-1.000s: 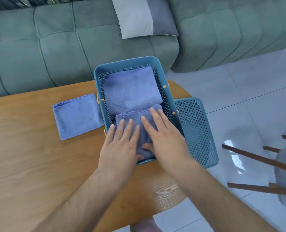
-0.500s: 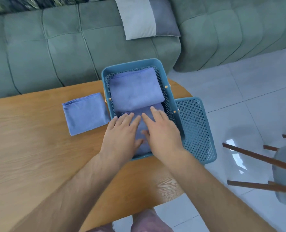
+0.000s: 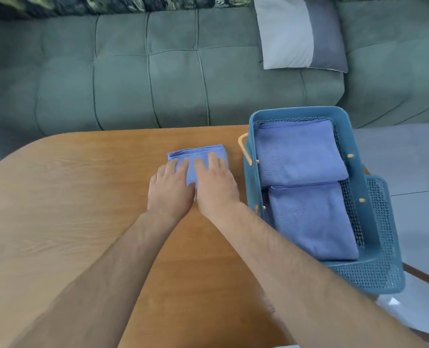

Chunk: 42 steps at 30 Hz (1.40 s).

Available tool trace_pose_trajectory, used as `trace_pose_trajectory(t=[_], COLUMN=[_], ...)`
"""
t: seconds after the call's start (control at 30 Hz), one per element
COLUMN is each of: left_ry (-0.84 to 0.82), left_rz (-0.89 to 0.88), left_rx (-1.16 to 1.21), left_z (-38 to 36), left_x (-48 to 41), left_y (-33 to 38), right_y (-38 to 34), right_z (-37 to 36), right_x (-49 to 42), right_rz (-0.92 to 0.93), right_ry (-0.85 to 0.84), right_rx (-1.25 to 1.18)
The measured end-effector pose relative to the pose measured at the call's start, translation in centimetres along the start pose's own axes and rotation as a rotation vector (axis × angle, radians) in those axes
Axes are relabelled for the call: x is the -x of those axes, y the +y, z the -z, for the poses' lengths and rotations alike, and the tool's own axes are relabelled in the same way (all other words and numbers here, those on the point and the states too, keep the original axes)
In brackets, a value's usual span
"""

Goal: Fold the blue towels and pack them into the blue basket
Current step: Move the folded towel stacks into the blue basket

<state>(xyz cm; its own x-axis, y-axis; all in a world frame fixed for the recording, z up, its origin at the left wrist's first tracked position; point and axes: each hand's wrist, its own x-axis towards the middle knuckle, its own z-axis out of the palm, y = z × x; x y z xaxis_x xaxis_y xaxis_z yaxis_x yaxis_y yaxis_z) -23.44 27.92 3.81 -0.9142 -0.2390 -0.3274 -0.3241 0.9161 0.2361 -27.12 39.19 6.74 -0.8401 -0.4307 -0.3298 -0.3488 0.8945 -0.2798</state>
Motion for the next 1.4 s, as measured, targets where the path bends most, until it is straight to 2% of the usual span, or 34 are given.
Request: trace_pose_trajectory(t=[0.1, 0.17, 0.23, 0.33, 0.4, 0.47, 0.53, 0.73, 0.93, 1.13, 1.23, 1.33, 1.4], left_ry=[-0.117, -0.192, -0.225, -0.178, -0.180, -0.199, -0.184, -0.046, 0.072, -0.004, -0.040, -0.051, -0.034], left_rz=[0.088, 0.158, 0.204, 0.227, 0.309, 0.359, 0.326, 0.249, 0.099, -0.188, -0.223, -0.207, -0.199], left_rx=[-0.014, 0.110, 0.294, 0.551, 0.702, 0.761, 0.767, 0.789, 0.890, 0.772, 0.665, 0.483, 0.255], left_z=[-2.7, -4.2, -5.2, -5.7, -5.6, -5.3, -5.0, -0.4, 6.8, 7.2, 6.0, 4.7, 4.2], left_x=[-1.5, -2.2, -2.7, -3.4, -3.9, -4.2, -4.2, 0.2, 4.9, 4.2, 2.7, 1.3, 1.2], left_y=[-2.0, -2.9, -3.5, -3.7, -3.8, -3.8, -4.0, -3.4, 1.6, 13.0, 16.9, 18.3, 18.4], right_y=[0.7, 1.5, 2.1, 2.3, 2.0, 1.7, 1.2, -1.6, 1.3, 11.4, 15.9, 17.8, 18.3], right_z=[-3.1, -5.1, -6.7, -7.7, -7.9, -7.7, -7.1, -1.7, 8.7, 14.7, 14.3, 12.8, 11.2], right_x=[-3.3, -4.9, -6.0, -6.7, -6.8, -6.6, -6.1, -2.0, 3.6, 6.6, 6.4, 5.5, 5.2], right_rz=[-0.122, -0.209, -0.300, -0.403, -0.451, -0.467, -0.459, -0.265, -0.130, -0.266, -0.325, -0.281, -0.279], right_ry=[-0.201, -0.299, -0.320, -0.229, -0.184, -0.148, -0.124, -0.035, 0.242, 0.314, 0.303, 0.280, 0.252], right_rx=[0.027, -0.045, -0.135, -0.132, -0.176, -0.195, -0.196, -0.201, -0.191, -0.155, -0.140, -0.130, 0.064])
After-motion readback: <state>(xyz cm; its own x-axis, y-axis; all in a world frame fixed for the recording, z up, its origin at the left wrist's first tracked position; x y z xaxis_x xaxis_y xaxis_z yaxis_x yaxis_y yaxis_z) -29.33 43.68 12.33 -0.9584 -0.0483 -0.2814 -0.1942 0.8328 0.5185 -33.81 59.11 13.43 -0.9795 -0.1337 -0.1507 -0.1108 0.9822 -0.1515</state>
